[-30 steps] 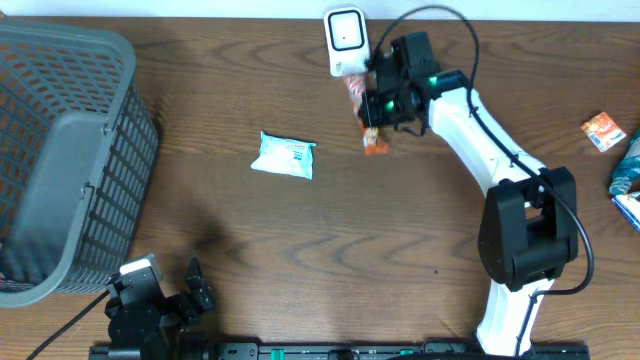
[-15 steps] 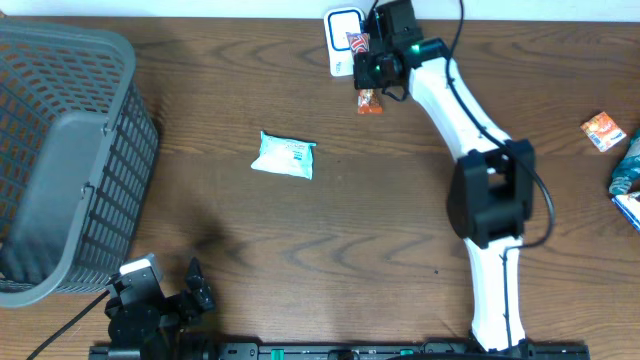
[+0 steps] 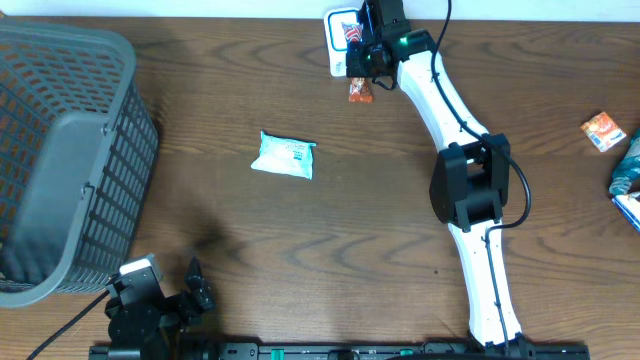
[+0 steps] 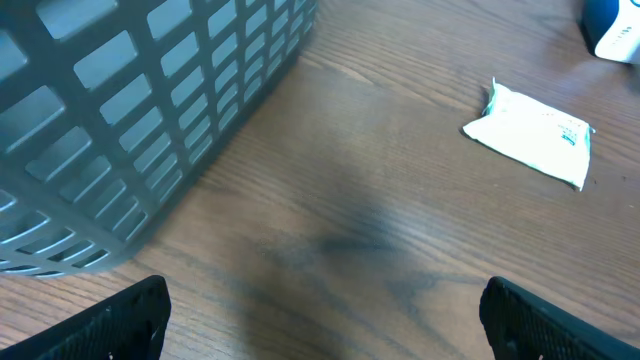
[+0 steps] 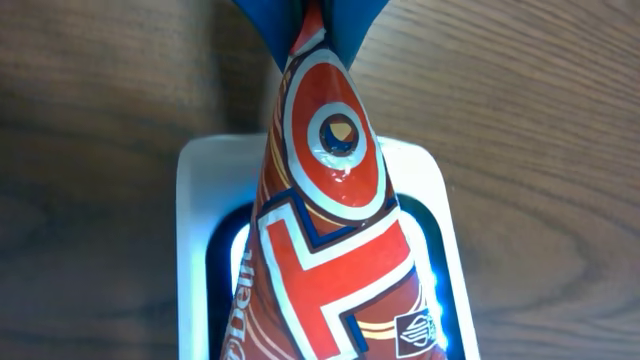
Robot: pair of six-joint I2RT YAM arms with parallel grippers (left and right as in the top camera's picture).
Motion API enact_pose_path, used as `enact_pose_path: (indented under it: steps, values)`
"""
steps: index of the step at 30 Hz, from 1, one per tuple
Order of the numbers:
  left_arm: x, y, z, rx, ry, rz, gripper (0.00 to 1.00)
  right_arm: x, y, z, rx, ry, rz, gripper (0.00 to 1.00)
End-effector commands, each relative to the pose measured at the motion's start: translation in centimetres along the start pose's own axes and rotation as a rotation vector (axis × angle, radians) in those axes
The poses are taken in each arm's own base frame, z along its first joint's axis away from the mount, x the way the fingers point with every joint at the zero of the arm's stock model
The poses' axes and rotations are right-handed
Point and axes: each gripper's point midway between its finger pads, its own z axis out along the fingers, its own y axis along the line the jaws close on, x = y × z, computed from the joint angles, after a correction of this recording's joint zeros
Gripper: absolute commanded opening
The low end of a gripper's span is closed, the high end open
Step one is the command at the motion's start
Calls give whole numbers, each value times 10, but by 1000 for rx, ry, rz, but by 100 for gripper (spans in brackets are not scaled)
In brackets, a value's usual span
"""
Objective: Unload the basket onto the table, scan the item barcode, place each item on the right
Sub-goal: 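Hold the chocolate bar's label in front of the white scanner, then carry the chocolate bar right and drop it at the table edge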
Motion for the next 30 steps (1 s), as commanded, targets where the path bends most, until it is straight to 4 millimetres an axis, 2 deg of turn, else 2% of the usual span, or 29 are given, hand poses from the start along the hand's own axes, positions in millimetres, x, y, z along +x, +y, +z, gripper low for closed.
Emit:
enact_pose_path:
  steps: [1,6,10,15,20,23,26,30]
  values:
    - [1,1,0,-7,-1,0,99,-2,-2,-5,0,9,20,1]
    - [1,1,0,-7,-1,0,99,5,-25,-23,44,74,44,1]
    - [1,1,0,-7,0,0,99,10,-68,-50,115,131,91,1]
    - [1,1,0,-7,0,0,99,29,-159,-86,298,217,221,1]
    - [1,1,0,-7,0,0,99,55,-268,-128,567,270,337,1]
    - [1,1,0,-7,0,0,99,70,-332,-160,755,282,391,1]
    - [1,1,0,-7,0,0,99,86,-377,-185,836,294,446,1]
    - [1,1,0,-7,-1,0,99,102,-414,-204,813,279,558,2]
